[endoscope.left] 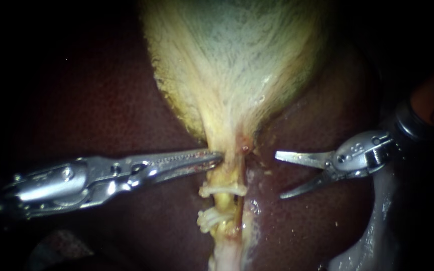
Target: Go to the cutting position left tube
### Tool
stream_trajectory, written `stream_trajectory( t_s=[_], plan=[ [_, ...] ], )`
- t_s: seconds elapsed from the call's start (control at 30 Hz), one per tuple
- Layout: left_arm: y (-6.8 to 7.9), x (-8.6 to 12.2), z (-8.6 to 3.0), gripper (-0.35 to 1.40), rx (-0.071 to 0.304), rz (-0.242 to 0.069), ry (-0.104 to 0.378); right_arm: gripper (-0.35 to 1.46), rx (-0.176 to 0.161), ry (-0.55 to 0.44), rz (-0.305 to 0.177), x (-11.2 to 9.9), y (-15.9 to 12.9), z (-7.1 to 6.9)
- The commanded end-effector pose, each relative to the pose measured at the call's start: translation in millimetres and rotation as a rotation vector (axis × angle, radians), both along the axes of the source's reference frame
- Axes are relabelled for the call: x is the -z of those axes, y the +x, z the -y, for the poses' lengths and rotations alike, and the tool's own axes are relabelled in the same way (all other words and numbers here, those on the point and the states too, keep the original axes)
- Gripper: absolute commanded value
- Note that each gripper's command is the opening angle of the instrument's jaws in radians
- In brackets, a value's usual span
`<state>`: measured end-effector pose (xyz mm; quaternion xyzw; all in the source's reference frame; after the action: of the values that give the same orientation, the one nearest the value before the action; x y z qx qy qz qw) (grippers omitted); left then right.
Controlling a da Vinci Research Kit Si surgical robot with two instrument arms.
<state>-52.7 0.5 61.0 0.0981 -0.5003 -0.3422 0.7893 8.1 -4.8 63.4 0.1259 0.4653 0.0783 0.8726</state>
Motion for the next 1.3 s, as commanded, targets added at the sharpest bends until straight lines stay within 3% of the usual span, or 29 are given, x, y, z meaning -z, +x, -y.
stream_trajectory(
  t_s=[0.03,0.1,0.3,0.5,0.63,0.77,1.03,1.3],
  plan=[
    [0.2,0.3,-0.2,-0.03,0.001,0.0,0.002,1.43,0.005,0.003,-0.007,-0.1,0.1,0.1],
    [0.8,0.9,-0.8,-0.03,-0.003,0.005,0.007,1.43,0.029,0.013,-0.029,0.1,0.9,1.0],
    [3.2,3.2,-3.3,-0.03,0.034,-0.005,0.011,1.43,0.067,0.084,-0.077,-0.5,4.4,4.3],
    [3.9,4.0,-3.7,-0.03,0.049,-0.005,0.009,1.43,0.099,0.131,-0.105,-3.2,7.6,7.6],
    [4.1,4.4,-3.7,-0.03,0.049,-0.005,0.01,1.43,0.129,0.145,-0.081,-5.4,8.8,9.0],
    [4.2,5.0,-3.4,-0.03,0.05,-0.006,0.01,1.42,0.132,0.126,-0.05,-6.9,8.8,8.9],
    [4.5,6.0,-2.6,-0.03,0.056,-0.004,0.013,1.38,0.116,0.111,0.002,-7.8,7.0,7.3],
    [4.1,6.9,-1.8,-0.03,0.057,-0.002,0.012,1.37,0.108,0.109,0.006,-8.2,7.7,7.0]
  ],
)
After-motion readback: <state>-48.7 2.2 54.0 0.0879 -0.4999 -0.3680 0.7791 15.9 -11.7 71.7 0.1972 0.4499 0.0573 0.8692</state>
